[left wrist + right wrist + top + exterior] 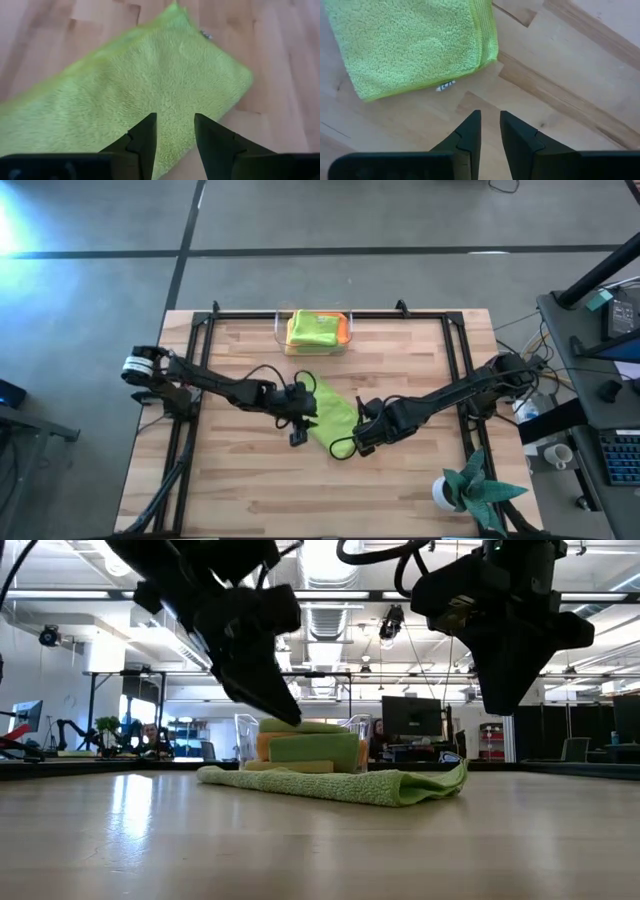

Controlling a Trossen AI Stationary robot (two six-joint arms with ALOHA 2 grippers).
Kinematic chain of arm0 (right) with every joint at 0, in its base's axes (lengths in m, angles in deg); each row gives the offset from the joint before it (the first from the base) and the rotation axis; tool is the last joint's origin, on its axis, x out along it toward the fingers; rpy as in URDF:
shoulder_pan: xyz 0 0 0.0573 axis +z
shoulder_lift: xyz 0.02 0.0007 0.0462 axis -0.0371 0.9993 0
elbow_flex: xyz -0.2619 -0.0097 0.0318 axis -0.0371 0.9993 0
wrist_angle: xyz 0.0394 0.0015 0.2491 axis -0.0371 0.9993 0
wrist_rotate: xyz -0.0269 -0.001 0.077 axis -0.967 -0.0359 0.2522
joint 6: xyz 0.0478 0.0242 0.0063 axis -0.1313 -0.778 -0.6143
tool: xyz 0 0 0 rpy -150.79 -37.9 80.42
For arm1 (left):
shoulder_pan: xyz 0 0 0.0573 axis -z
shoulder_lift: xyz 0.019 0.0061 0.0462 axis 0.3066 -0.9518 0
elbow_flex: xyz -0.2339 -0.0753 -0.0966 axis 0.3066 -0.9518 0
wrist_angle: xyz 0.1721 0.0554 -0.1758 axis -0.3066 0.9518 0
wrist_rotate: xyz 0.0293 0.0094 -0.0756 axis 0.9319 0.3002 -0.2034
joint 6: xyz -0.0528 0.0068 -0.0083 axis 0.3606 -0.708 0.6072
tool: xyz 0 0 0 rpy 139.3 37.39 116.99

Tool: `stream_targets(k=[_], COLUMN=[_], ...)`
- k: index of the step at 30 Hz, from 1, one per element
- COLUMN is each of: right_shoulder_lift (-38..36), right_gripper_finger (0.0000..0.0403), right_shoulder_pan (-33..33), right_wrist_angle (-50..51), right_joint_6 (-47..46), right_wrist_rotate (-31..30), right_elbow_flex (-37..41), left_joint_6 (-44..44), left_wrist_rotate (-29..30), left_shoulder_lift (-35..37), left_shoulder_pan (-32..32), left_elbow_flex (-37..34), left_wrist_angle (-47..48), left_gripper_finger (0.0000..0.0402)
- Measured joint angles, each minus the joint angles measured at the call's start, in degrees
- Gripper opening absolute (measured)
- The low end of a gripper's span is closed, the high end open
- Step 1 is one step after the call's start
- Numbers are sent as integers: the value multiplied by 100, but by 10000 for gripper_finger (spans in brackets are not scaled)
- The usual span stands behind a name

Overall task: Fold microfiber towels
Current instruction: Fold the light green microfiber cloth

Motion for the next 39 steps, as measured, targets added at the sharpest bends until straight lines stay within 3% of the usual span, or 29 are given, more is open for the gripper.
stream_targets(k=[9,22,39], right_shoulder_lift=[0,0,0], right_gripper_finger=[72,72,69], right_shoulder_pan=[0,0,0], right_wrist_angle=[-64,-200,-374], right_joint_6=[15,-6,2], right_wrist_rotate=[-136,-139,-138], right_elbow_flex=[29,47,55], left_joint_6=[331,108,-3834], left_wrist_rotate=[98,128,258], left_shoulder_lift=[-654,-1009,-453], left_shoulder_pan=[81,109,148], left_elbow_flex=[-33,-103,-136], left_wrist_angle=[-450,16,2949], left_gripper_finger=[116,116,116])
